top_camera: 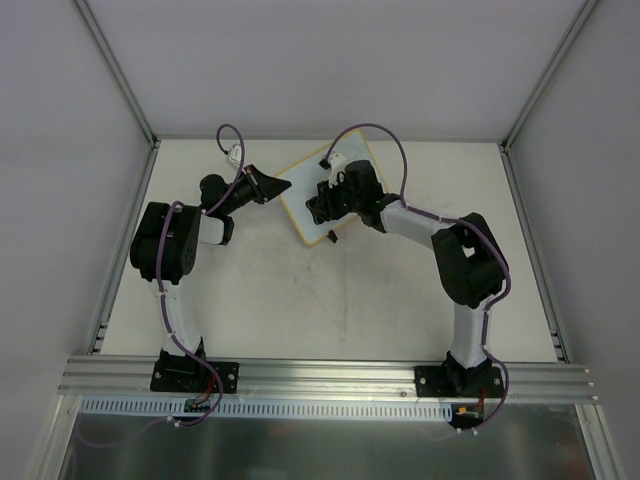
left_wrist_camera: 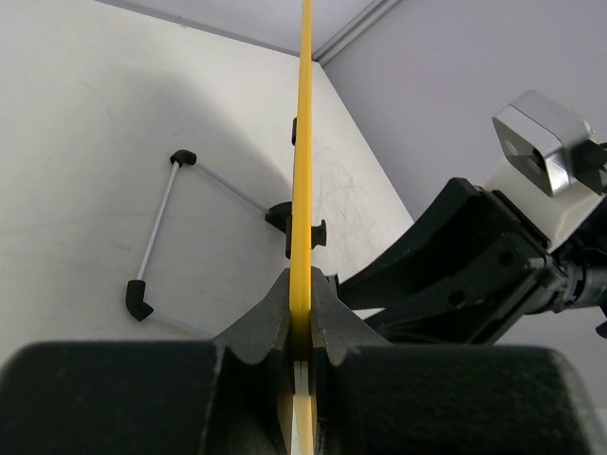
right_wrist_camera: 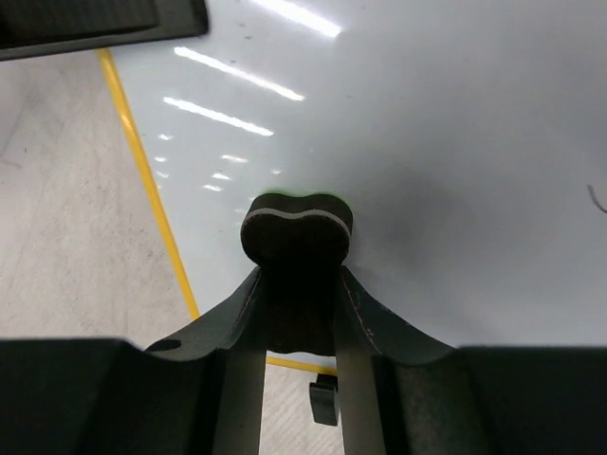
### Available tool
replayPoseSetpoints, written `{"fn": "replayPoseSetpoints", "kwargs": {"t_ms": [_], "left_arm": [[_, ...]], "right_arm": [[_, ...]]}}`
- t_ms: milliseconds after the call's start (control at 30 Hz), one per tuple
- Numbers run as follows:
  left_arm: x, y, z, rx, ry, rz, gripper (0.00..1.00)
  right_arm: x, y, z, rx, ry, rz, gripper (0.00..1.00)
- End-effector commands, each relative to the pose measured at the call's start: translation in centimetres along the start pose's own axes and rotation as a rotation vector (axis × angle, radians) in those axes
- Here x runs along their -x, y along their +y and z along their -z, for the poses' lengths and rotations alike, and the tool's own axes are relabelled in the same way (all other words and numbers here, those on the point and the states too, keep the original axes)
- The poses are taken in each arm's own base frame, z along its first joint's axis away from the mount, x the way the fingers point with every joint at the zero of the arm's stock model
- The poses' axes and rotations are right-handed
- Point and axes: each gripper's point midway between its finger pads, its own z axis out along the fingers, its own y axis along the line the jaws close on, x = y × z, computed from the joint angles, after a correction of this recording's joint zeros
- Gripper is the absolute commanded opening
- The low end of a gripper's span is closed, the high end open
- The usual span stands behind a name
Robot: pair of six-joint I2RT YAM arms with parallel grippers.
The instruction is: Erase the whiteboard
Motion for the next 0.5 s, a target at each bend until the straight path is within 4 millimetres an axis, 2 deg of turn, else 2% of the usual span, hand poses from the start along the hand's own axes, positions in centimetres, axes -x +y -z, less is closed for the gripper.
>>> {"fn": "replayPoseSetpoints", "kwargs": {"t_ms": [0,467], "left_arm": [[0.8,-3.6,-0.5,-0.167,-0.011,-0.160,0.00],[0.8,-3.8,-0.4,-0.168,-0.007,-0.161,0.00]], "right_arm": [[-1.1,-4.8,1.4,-0.138,0.033,-0.061,0.00],[0.1,-12.1,3.2,-0.264,0.002,-0.150,0.00]]}}
